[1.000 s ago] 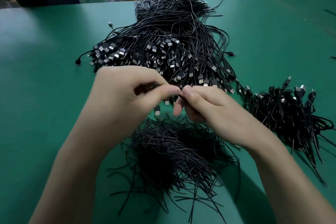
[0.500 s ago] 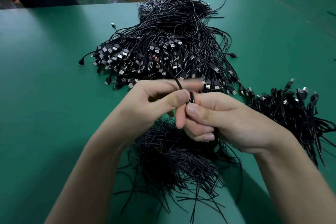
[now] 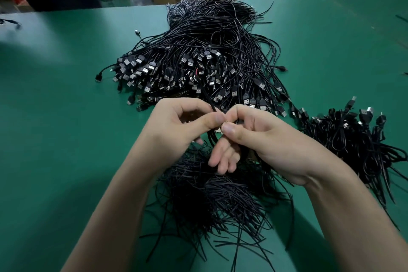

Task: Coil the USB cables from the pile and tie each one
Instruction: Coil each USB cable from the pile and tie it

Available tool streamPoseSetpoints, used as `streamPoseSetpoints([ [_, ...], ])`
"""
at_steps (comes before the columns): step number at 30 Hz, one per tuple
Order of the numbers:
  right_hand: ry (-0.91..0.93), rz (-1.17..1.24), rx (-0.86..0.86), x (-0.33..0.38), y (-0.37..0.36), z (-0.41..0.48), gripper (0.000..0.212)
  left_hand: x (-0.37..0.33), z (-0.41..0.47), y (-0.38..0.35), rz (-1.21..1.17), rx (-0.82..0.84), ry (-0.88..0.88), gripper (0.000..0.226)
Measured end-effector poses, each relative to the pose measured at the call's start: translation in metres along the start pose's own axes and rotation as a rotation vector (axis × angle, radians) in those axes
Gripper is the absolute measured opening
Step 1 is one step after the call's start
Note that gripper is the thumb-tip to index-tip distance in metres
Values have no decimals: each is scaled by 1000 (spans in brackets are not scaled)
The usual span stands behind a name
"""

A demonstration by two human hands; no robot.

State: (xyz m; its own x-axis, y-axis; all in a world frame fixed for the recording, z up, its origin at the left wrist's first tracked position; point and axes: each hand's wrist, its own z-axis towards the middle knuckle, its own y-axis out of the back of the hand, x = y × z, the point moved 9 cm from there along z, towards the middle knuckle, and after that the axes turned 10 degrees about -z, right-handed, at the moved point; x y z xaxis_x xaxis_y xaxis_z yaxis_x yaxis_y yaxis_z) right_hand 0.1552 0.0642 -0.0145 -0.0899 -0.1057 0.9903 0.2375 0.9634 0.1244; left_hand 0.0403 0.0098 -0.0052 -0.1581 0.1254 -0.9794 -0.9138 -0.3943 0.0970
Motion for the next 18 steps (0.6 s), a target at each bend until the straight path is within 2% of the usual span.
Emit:
streamPoseSetpoints([
  [3, -7, 22, -69, -2, 6, 1, 14, 2, 0, -2, -44, 40, 0, 4],
  [6, -9, 1, -224, -4, 21, 2, 13, -5, -1, 0, -61, -12, -71, 12],
  [8, -5, -122, -399, -3, 33, -1, 11, -11, -2, 5, -14, -106, -119, 9],
  [10, -3, -401, -665, 5, 48, -12, 9, -17, -6, 12, 55, -242, -180, 5],
  [12, 25, -592, -918, 18, 56, -28, 19, -31, -15, 20, 164, -388, -300, 5],
  [13, 12, -606, -951, 19, 58, -31, 30, -41, -21, 21, 238, -448, -382, 4],
  [14, -39, -540, -885, 13, 59, -27, 44, -52, -26, 20, 323, -496, -470, 5],
  [16, -187, -245, -549, -10, 40, -7, 73, -67, -36, 9, 488, -536, -635, 10],
  [18, -246, 106, -231, -22, 5, 7, 89, -73, -41, -8, 600, -486, -757, 9],
])
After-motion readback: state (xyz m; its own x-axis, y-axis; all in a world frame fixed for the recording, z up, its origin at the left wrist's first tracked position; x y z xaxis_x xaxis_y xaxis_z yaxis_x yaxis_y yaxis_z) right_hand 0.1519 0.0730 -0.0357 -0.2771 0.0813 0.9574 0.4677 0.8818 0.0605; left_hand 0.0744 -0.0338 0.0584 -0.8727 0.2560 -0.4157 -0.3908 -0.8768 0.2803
